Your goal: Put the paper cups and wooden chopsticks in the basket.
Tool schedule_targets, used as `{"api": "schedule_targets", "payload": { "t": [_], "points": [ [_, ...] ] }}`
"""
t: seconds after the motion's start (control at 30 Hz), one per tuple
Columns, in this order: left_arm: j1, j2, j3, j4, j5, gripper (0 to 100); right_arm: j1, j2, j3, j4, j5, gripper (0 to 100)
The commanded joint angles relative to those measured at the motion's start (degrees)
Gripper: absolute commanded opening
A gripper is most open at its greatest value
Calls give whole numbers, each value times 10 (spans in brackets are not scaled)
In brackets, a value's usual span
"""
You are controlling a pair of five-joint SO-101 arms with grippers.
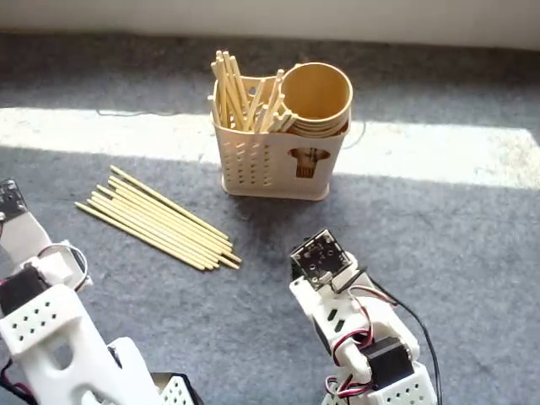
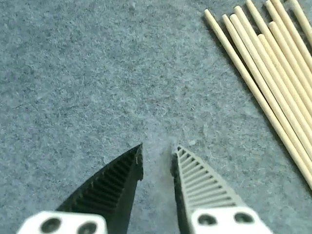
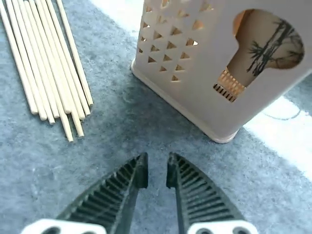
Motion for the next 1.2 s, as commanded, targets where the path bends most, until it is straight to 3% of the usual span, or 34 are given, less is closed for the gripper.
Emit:
{"api": "schedule_targets", "payload": {
  "t": [0.0, 0.47, 0.73, 1.17],
  "points": [
    [-6, -46, 44, -33, -3, 104, -21, 5, -26, 5, 35, 80],
    [-8, -104, 99, -66, -4, 105, -149, 422, -271, 2, 8, 80],
    [-102, -108, 89, -66, -2, 105, -199, 604, -378, -69, -53, 80],
    [-112, -107, 94, -86, 26, 105, -268, 902, -655, -74, -53, 80]
  ]
}}
